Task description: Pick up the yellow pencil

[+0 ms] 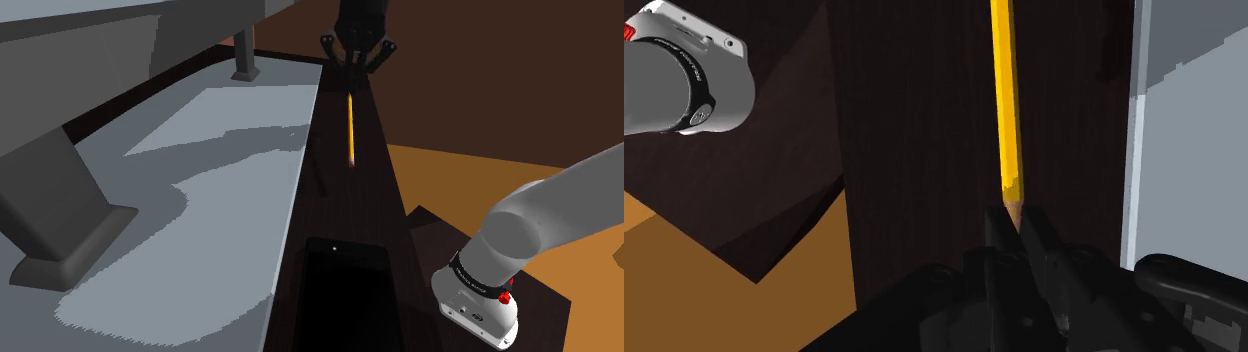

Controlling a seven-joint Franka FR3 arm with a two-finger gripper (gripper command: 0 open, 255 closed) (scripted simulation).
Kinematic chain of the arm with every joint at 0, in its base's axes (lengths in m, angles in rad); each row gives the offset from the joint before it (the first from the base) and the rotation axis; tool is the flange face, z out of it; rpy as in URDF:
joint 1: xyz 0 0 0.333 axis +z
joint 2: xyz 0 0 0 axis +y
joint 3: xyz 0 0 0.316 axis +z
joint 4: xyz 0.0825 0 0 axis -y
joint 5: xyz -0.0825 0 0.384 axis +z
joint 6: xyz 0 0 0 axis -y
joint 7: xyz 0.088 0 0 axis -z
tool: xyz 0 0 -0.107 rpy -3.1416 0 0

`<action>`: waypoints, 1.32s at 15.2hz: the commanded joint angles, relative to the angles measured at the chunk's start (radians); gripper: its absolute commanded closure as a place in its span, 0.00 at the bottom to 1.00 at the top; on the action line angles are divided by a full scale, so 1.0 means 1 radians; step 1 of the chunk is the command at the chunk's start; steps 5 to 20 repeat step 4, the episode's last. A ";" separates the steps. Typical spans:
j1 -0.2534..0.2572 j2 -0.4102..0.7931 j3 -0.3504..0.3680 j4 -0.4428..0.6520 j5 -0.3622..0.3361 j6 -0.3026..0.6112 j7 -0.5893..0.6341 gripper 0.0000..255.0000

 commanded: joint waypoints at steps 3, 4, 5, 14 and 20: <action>-0.003 0.020 0.001 0.062 -0.006 -0.043 0.011 1.00; -0.003 0.020 0.001 0.062 -0.006 -0.043 0.011 1.00; -0.003 0.020 0.001 0.062 -0.006 -0.043 0.011 1.00; -0.003 0.020 0.001 0.062 -0.006 -0.043 0.011 1.00; -0.003 0.020 0.001 0.062 -0.006 -0.043 0.011 1.00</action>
